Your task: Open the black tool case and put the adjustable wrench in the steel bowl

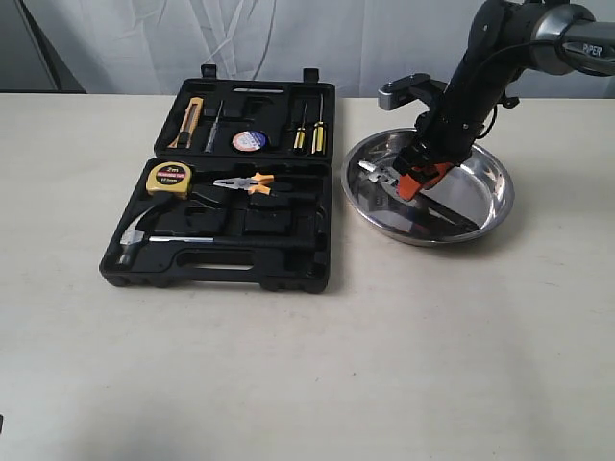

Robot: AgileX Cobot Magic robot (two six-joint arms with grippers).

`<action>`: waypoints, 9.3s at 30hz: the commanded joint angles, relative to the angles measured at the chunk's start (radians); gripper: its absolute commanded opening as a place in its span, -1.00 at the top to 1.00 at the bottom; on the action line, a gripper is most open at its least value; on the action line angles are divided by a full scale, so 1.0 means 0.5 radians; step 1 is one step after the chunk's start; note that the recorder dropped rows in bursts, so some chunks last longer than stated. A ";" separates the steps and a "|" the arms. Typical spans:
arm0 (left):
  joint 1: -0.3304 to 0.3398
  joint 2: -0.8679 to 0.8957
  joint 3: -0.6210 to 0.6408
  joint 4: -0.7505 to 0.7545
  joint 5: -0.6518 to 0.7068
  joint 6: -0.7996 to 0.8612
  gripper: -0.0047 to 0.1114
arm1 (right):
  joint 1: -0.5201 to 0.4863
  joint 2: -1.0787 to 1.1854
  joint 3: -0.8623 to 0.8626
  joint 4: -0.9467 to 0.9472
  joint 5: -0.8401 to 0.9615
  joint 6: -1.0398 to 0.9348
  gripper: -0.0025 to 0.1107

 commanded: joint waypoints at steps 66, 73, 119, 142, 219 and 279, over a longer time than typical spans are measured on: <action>-0.021 -0.008 0.011 -0.021 -0.015 -0.006 0.92 | -0.008 -2.101 2.362 0.992 -1.563 0.270 0.97; -0.021 -0.008 0.011 -0.017 -0.015 -0.006 0.92 | -0.008 -2.179 2.406 0.972 -1.215 0.234 0.97; -0.021 -0.008 0.011 -0.009 -0.015 -0.006 0.92 | -0.652 -4.283 3.166 -0.413 -1.484 1.264 0.97; -0.021 -0.008 0.011 -0.015 -0.015 -0.006 0.92 | -0.652 -4.674 3.773 -0.436 -1.547 1.311 0.97; -0.021 -0.008 0.011 -0.007 -0.015 -0.006 0.92 | -0.652 -4.686 3.773 -0.383 -1.558 1.346 0.97; -0.022 -0.008 0.011 0.027 0.007 2.084 0.92 | -0.652 -4.686 3.773 -0.313 -1.559 1.346 0.97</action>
